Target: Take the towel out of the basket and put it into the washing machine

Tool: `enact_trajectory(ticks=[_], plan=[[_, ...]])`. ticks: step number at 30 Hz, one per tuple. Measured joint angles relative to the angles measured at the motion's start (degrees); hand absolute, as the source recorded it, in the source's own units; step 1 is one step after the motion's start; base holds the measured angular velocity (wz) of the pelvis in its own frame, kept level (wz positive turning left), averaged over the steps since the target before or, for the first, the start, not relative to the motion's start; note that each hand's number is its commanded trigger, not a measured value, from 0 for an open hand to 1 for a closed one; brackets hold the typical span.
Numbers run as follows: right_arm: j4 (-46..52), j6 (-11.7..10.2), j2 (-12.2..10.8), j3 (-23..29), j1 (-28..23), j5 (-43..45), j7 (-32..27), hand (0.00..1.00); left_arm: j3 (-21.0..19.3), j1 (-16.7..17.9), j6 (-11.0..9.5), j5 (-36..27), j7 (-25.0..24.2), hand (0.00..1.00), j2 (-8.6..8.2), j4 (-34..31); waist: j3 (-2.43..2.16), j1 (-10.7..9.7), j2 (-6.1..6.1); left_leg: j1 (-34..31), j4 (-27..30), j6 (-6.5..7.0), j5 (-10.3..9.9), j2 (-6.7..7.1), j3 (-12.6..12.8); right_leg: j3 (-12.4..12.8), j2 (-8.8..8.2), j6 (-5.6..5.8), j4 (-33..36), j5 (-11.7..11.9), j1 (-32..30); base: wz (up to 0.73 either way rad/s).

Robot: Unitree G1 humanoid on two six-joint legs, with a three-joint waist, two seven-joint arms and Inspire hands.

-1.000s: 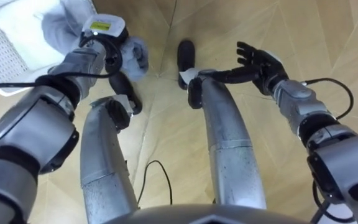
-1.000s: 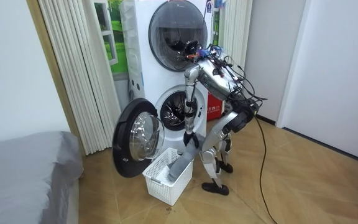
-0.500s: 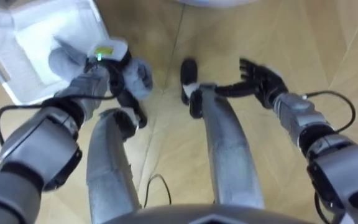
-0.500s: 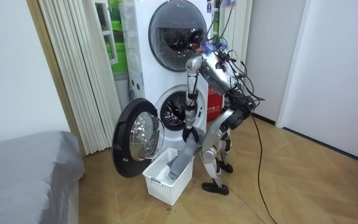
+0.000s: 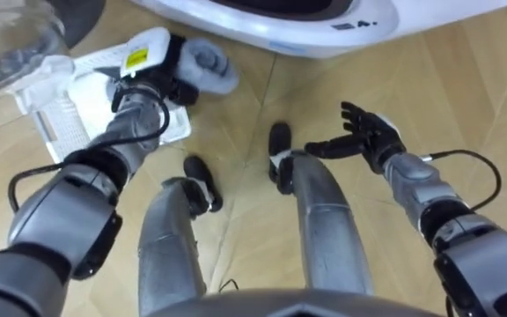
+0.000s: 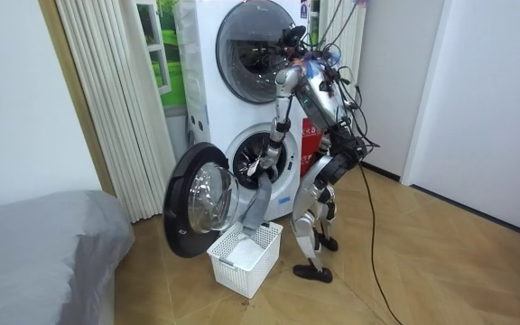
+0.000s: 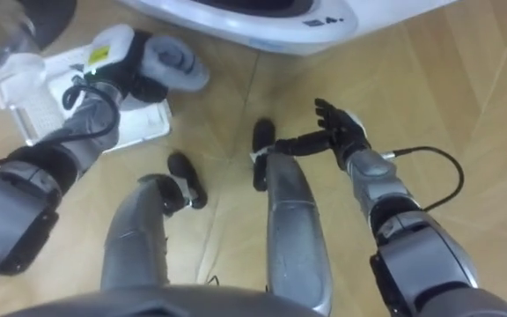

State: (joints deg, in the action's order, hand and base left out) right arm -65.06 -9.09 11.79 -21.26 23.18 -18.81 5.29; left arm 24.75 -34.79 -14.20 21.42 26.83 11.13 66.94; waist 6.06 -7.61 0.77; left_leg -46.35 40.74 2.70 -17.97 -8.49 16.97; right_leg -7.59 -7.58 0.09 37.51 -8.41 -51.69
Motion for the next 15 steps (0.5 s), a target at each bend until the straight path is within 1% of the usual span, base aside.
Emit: enact_trajectory(ticks=[1, 2, 3, 4, 5, 6, 7, 8, 9, 10, 11, 13, 14, 15], plan=[[0.3, -0.2, -0.3, 0.0, 0.0, 0.5, -0.3, 0.00, -0.3, 0.1, -0.2, -1.1, 0.0, 1.00, -0.29, -0.4, -0.01, 0.2, -0.07, 0.2, -0.1, -0.01, 0.0, 0.02, 0.0, 0.0, -0.03, -0.01, 0.0, 0.0, 0.2, -0.04], [0.6, -0.4, -1.3, 0.0, 0.1, 1.3, -0.6, 0.00, -0.5, 0.2, -0.9, -3.9, 0.1, 1.00, -0.56, -0.6, -0.01, 0.3, -0.09, 0.7, -0.1, -0.01, 0.0, -0.08, 0.0, -0.3, -0.03, -0.09, 0.0, 0.1, 0.8, 0.03], [1.1, -0.8, -2.2, 0.0, 0.3, 1.6, -0.9, 0.00, -0.6, 0.9, -1.5, -6.4, 0.1, 1.00, -0.59, -1.3, -0.04, 0.4, -0.15, 1.0, 0.0, -0.03, 0.0, -0.24, 0.0, -0.5, -0.01, -0.20, -0.1, 0.1, 1.2, 0.00], [1.5, -1.1, -2.5, 0.0, 0.1, 1.7, -0.9, 0.00, -0.6, 1.5, -1.7, -8.0, 0.1, 1.00, -0.61, -2.4, -0.10, 0.5, -0.24, 1.1, 0.0, -0.03, 0.0, -0.34, 0.0, -0.5, 0.04, -0.24, -0.1, 0.2, 1.4, 0.00], [2.2, -1.6, -3.0, 0.0, 0.0, 2.4, -0.9, 0.00, -0.7, 2.6, -2.2, -11.2, 0.0, 1.00, -0.75, -4.6, -0.17, 0.7, -0.36, 1.2, 0.1, -0.07, 0.0, -0.39, 0.0, -0.6, 0.07, -0.38, -0.3, 0.3, 1.4, -0.05], [2.8, -1.9, -3.3, 0.0, -0.2, 3.5, -0.9, 0.00, -0.7, 3.5, -2.7, -14.5, -0.2, 1.00, -1.18, -6.3, -0.19, 1.1, -0.39, 1.2, 0.0, -0.13, 0.1, -0.40, 0.0, -0.7, 0.09, -0.42, -0.5, 0.4, 1.4, 0.00], [3.4, -2.1, -3.3, -0.1, -0.5, 4.0, -0.8, 0.00, -0.6, 4.1, -3.3, -17.7, -0.8, 1.00, -1.96, -7.7, -0.24, 1.6, -0.46, 1.2, 0.0, -0.13, 0.2, -0.40, 0.0, -0.7, 0.07, -0.41, -0.6, 0.4, 1.5, 0.00], [4.0, -2.2, -3.4, -0.1, -0.7, 4.2, -0.7, 0.00, -0.6, 4.5, -3.8, -19.1, -1.2, 1.00, -2.35, -8.3, -0.26, 1.8, -0.49, 1.2, 0.0, -0.13, 0.2, -0.40, 0.0, -0.7, 0.07, -0.41, -0.6, 0.4, 1.5, 0.00], [5.1, -2.4, -3.6, -0.1, -1.1, 4.2, -0.6, 0.00, -0.5, 5.1, -4.5, -21.4, -2.4, 1.00, -3.04, -9.3, -0.32, 2.1, -0.57, 1.2, 0.0, -0.14, 0.2, -0.40, 0.0, -0.8, 0.04, -0.40, -0.5, 0.4, 1.6, 0.00], [5.2, -2.8, -3.7, -0.1, -1.2, 4.1, -0.3, 0.00, -0.4, 5.4, -4.6, -22.4, -3.2, 1.00, -3.46, -9.8, -0.40, 2.2, -0.63, 1.2, 0.0, -0.15, 0.2, -0.40, 0.0, -0.8, 0.05, -0.40, -0.5, 0.4, 1.6, 0.00], [5.3, -3.5, -3.9, -0.1, -1.3, 4.1, 0.1, 0.00, -0.3, 5.9, -4.7, -24.4, -5.0, 1.00, -4.17, -10.4, -0.60, 2.5, -0.75, 1.2, 0.1, -0.15, 0.2, -0.39, 0.0, -0.8, 0.04, -0.39, -0.5, 0.4, 1.6, 0.00], [6.3, -3.6, -4.2, -0.5, -1.3, 3.9, 1.0, 0.00, 1.7, 7.1, -4.8, -30.9, -8.1, 1.00, -5.20, -11.8, -0.70, 3.1, -0.76, 1.2, 0.9, -0.15, 0.2, -0.64, 0.3, -0.8, 0.08, -0.38, 0.0, 0.4, 1.5, 0.00], [7.0, -3.6, -4.2, -0.9, -1.4, 4.0, 1.0, 0.00, 2.4, 7.5, -4.8, -32.9, -8.9, 1.00, -5.15, -12.4, -0.75, 3.1, -0.80, 1.2, 0.9, -0.15, 0.2, -0.62, 0.3, -0.8, 0.04, -0.39, 0.1, 0.4, 1.5, 0.00], [8.0, -3.9, -4.2, -1.5, -1.6, 4.3, 1.2, 0.00, 3.2, 8.4, -4.8, -36.8, -10.9, 1.00, -5.21, -13.6, -0.93, 3.2, -0.83, 1.3, 0.9, -0.16, 0.2, -0.58, 0.3, -0.8, 0.05, -0.39, 0.1, 0.4, 1.5, 0.00]])
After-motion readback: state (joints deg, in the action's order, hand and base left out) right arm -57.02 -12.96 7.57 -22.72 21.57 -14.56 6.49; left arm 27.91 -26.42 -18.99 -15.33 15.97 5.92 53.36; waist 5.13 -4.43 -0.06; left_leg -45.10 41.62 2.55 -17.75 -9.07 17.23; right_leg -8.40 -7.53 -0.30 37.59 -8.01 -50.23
